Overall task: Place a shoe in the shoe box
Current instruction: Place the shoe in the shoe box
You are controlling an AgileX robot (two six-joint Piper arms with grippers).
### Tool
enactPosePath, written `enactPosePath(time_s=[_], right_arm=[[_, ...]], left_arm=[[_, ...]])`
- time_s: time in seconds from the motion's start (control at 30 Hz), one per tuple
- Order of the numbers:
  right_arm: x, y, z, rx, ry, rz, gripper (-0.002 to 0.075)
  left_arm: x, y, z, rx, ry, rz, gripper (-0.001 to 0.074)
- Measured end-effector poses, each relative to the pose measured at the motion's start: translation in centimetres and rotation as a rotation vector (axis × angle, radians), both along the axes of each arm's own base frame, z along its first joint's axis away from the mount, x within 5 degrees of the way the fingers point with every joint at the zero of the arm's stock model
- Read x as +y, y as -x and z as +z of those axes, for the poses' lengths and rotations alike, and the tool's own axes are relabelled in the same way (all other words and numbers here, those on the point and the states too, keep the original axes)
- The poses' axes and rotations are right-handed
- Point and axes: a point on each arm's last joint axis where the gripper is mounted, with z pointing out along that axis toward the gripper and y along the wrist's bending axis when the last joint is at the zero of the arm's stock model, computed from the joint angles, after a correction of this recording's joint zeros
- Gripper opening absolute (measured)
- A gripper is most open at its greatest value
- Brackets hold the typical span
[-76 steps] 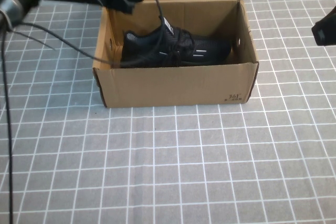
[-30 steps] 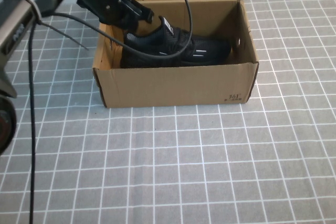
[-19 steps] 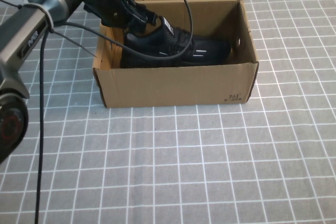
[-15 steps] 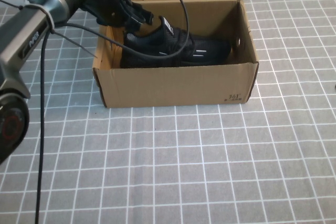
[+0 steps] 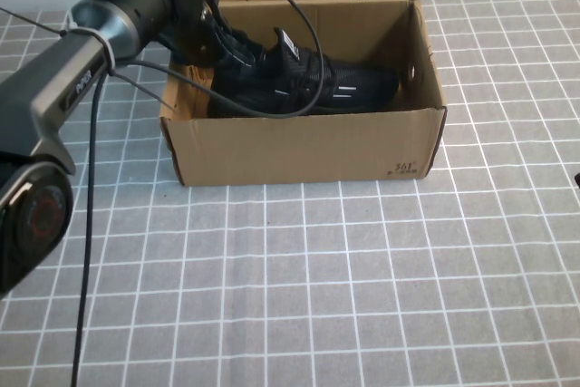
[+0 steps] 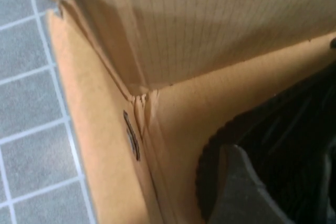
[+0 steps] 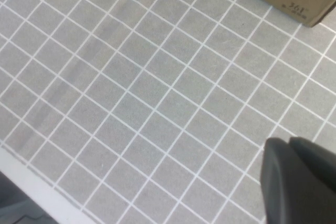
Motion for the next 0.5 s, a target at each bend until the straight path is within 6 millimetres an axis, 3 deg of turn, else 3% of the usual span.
enactPosePath(time_s=[0.23,0.4,0.5], right_arm=[[0.0,0.0,0.0,-0.007,0.006,0.007,-0.0016],[0.0,0.0,0.0,-0.01,0.008,0.012,-0.0016],[-0.1,0.0,0.0,-0.013,0.012,0.011,-0.0016]], left_arm=[[-0.2,-0.5,-0.9,-0.017,0.008,-0.002,0.0237],[-0.3,-0.8,-1.2,-0.035,0.016,-0.008,0.0069],[-0.5,-1.0,-1.1,-0.077,-0.014,-0.066,0.0021]])
